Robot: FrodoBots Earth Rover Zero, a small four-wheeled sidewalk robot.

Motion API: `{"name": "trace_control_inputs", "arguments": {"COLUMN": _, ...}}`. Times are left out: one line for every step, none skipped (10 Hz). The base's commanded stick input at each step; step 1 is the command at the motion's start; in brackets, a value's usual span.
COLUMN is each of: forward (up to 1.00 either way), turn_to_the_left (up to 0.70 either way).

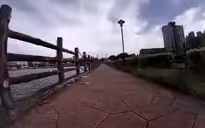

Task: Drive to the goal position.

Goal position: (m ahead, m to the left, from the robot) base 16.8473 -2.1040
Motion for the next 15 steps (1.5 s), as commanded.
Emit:
{"name": "trace_control_inputs", "arguments": {"forward": 0.70, "turn_to_the_left": 0.11}}
{"name": "trace_control_inputs", "arguments": {"forward": 0.70, "turn_to_the_left": 0.11}}
{"name": "trace_control_inputs", "arguments": {"forward": 0.70, "turn_to_the_left": 0.11}}
{"name": "trace_control_inputs", "arguments": {"forward": 0.70, "turn_to_the_left": 0.11}}
{"name": "trace_control_inputs", "arguments": {"forward": 0.70, "turn_to_the_left": 0.11}}
{"name": "trace_control_inputs", "arguments": {"forward": 0.70, "turn_to_the_left": 0.11}}
{"name": "trace_control_inputs", "arguments": {"forward": 0.70, "turn_to_the_left": 0.11}}
{"name": "trace_control_inputs", "arguments": {"forward": 0.70, "turn_to_the_left": 0.11}}
{"name": "trace_control_inputs", "arguments": {"forward": 0.70, "turn_to_the_left": 0.11}}
{"name": "trace_control_inputs", "arguments": {"forward": 0.70, "turn_to_the_left": 0.11}}
{"name": "trace_control_inputs", "arguments": {"forward": 0.70, "turn_to_the_left": 0.11}}
{"name": "trace_control_inputs", "arguments": {"forward": 0.70, "turn_to_the_left": 0.11}}
{"name": "trace_control_inputs", "arguments": {"forward": 0.70, "turn_to_the_left": 0.11}}
{"name": "trace_control_inputs", "arguments": {"forward": 0.70, "turn_to_the_left": 0.11}}
{"name": "trace_control_inputs", "arguments": {"forward": 0.70, "turn_to_the_left": 0.11}}
